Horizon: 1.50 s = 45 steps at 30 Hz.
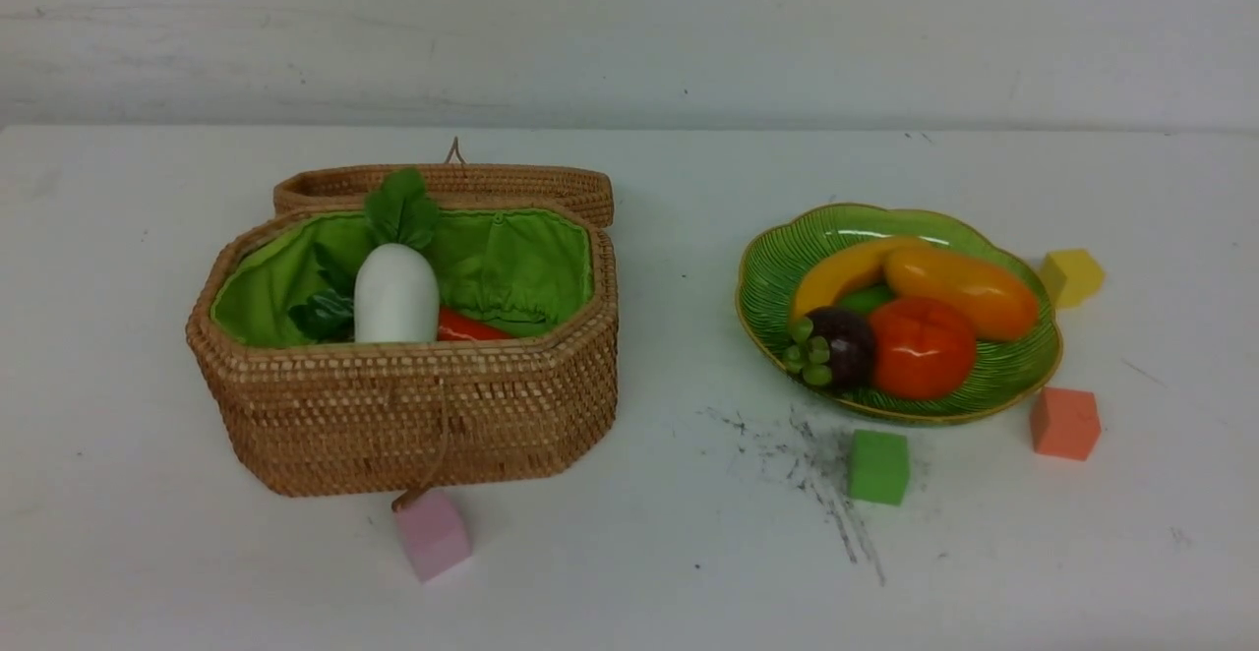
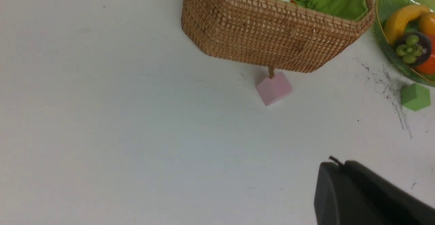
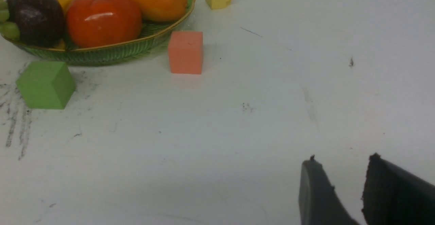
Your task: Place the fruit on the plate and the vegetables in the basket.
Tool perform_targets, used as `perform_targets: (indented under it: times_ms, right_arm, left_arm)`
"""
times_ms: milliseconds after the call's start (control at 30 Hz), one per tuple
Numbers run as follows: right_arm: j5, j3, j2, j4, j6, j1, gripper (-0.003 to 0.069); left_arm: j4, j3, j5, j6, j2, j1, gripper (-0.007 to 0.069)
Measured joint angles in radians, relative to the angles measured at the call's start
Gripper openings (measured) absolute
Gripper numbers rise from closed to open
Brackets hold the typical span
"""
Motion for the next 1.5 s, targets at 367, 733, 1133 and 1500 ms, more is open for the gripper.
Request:
perform_targets:
  times_ms: [367,733,1133,1500]
  right_arm:
    - [0.0,0.0,0.0,0.0,0.0,0.0,0.0238]
    - [0.0,0.0,0.0,0.0,0.0,0.0,0.0238]
    - [0.0,0.0,0.0,0.0,0.0,0.0,0.0238]
    - [0.0,0.0,0.0,0.0,0.0,0.0,0.0238]
  left_arm:
    - [0.174,0.251,-0.495,-0.001,-0.092,0.0,-0.0013]
    - [0.134,0.795,-0.829,0.105,-0.448,0.218,-0.0013]
    - [0.015,0.996,-0.847,0.205,-0.464,0.268,-0.0009]
    - [0.007,0.996,-0.85,0.205,-0.464,0.269,-0.0003]
